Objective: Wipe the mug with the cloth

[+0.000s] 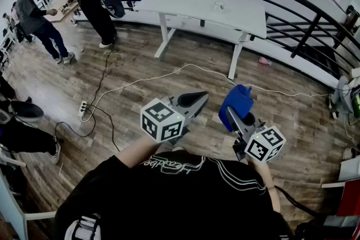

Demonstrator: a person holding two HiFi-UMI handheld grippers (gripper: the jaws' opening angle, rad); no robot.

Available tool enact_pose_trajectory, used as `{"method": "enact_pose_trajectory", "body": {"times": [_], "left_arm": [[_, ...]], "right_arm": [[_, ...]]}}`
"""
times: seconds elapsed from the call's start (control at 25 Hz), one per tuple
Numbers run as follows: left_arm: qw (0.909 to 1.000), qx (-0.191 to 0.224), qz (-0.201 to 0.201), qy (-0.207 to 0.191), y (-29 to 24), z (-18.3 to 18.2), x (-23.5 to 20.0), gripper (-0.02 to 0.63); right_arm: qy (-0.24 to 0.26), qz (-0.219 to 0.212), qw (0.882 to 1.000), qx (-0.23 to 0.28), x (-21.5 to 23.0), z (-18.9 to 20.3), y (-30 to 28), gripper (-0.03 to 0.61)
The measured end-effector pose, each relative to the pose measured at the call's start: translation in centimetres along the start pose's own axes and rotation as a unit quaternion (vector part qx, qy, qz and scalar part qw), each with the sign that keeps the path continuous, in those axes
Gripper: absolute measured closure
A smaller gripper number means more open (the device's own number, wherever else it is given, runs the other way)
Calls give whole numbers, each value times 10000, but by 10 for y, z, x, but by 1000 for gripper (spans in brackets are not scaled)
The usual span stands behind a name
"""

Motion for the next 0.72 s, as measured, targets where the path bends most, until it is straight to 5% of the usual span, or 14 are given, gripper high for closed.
{"method": "enact_pose_trajectory", "body": {"times": [0.72], "left_arm": [[9996, -158, 53, 245, -19, -4, -10, 609]], "right_arm": [[-315, 36, 9995, 46, 26, -4, -4, 525]]}}
Point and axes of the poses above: the fingertips, and each gripper's own axes: y backward along the fingers, x to its right, z out of its underside, the point moved 7 cm from there along y, backward along the fingers, and after that the axes turned 1 degree about y, right-handed, at the moved point
